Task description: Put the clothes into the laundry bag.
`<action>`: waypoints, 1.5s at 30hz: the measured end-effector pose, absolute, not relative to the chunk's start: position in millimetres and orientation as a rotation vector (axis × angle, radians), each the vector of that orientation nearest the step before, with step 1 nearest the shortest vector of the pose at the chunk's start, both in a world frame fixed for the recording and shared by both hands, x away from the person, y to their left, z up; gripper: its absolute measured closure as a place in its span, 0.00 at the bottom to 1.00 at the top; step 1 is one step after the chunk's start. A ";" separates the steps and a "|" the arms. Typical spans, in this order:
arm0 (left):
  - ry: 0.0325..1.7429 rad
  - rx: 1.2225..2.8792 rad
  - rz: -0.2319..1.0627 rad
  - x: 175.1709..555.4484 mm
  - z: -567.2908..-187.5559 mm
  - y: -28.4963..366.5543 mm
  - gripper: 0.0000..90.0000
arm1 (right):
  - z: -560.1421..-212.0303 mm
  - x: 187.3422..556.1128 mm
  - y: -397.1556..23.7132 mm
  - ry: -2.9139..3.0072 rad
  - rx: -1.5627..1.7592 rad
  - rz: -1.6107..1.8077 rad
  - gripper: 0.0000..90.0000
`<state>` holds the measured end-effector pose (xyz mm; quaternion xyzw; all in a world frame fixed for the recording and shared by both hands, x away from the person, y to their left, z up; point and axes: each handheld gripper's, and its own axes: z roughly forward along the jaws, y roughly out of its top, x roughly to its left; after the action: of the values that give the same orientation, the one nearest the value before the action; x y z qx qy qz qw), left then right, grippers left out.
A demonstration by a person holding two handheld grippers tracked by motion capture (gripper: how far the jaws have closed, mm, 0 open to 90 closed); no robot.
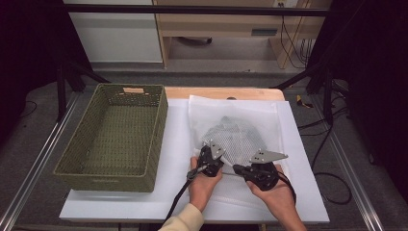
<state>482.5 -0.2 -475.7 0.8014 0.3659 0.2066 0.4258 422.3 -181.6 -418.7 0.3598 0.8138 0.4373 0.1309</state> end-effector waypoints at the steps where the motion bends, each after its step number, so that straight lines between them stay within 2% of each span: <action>1: 0.916 2.002 0.519 482.7 -475.9 -0.5 1.00 | -418.7 422.3 -181.5 2.362 1.045 1.270 0.99; 17: 0.919 2.015 0.505 482.8 -475.2 -1.3 1.00 | -418.8 422.9 -183.6 2.356 1.054 1.268 0.99; 26: 0.868 2.002 0.474 447.2 -466.0 20.2 1.00 | -417.4 420.9 -187.2 2.339 1.068 1.279 0.99; 35: 0.784 1.997 0.480 411.7 -435.9 49.6 1.00 | -416.4 417.8 -187.2 2.334 1.061 1.277 0.99; 40: 0.785 1.972 0.503 398.4 -422.7 72.0 0.89 | -415.9 417.6 -190.2 2.327 1.065 1.282 0.99; 45: 0.822 1.955 0.569 385.4 -420.4 90.6 0.67 | -416.5 417.8 -190.9 2.328 1.073 1.281 0.99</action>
<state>385.4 90.6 -420.4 0.7926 0.3333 0.2305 0.4555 417.8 -190.9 -416.5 0.3709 0.8046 0.4428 0.1376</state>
